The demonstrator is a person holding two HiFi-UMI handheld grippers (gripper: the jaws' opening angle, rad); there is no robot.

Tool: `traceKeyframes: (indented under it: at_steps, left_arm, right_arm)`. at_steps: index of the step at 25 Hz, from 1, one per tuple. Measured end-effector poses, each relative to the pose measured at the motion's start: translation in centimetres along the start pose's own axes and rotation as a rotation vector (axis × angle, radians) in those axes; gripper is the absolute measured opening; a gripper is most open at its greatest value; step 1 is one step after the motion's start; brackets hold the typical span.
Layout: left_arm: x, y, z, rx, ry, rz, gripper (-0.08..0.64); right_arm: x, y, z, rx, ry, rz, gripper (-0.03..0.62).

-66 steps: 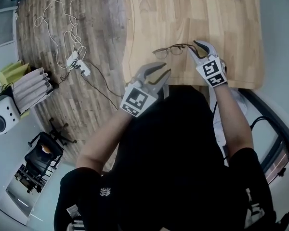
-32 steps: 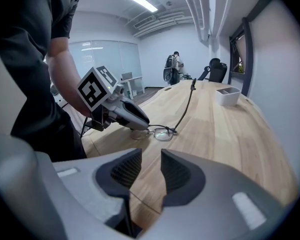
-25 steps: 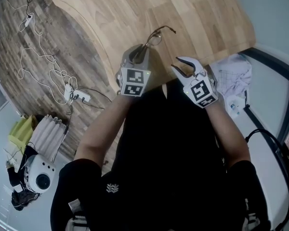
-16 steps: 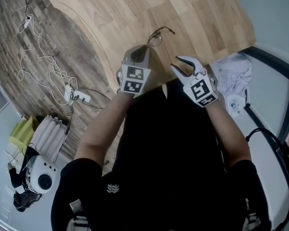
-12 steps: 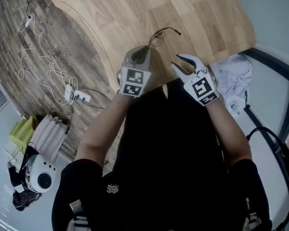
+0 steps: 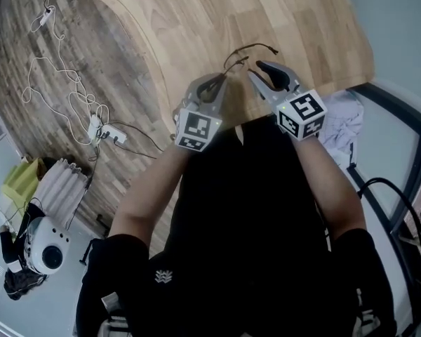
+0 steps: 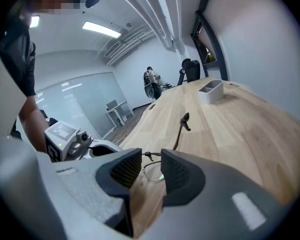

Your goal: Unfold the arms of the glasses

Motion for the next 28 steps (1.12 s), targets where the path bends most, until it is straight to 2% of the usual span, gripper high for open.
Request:
traceKeyframes:
  at_steps: [7, 10, 14, 18, 22, 25, 28]
  left_arm:
    - [0.4, -0.3, -1.0, 0.009, -0.045, -0.012, 0.032]
    - [0.7, -0.3, -1.2, 0.008, -0.042, -0.018, 0.032]
    - [0.8, -0.2, -1.2, 0.001, -0.044, -0.032, 0.032]
    - [1.2, -0.2, -1.3, 0.001, -0.020, -0.039, 0.032]
    - [1.1, -0.4, -1.4, -0.014, 0.008, -0.039, 0.035]
    - [0.5, -0.4, -1.7, -0.014, -0.012, -0.061, 0.054]
    - [0.3, -0.5, -2.2, -0.021, -0.021, -0.056, 0.069]
  right_arm:
    - [0.8, -1.7, 2.6, -0.101, -0.010, 0.220, 0.112]
    - [0.8, -1.8, 2.9, -0.140, -0.016, 0.258, 0.110]
    - [0.7, -1.4, 3.0, -0.171, -0.017, 0.248, 0.057]
    - [0.4, -1.0, 2.8, -0.197, -0.022, 0.242, 0.043]
    - [-0.3, 0.1, 2.3, -0.212, -0.020, 0.163, 0.034]
    - [-0.7, 1.3, 1.8, -0.220, -0.019, 0.099, 0.028]
    - [-0.9, 1.9, 1.7, -0.228, -0.023, 0.075, 0.026]
Point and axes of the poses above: the fingertips, and each gripper's own axes: z forward along the fingers, y to its left, x out of its underside, the point moved 9 cm from there along -z, backward along the fingers, and after that the axes turned 2 degrees about x, right-handed, at the moved point
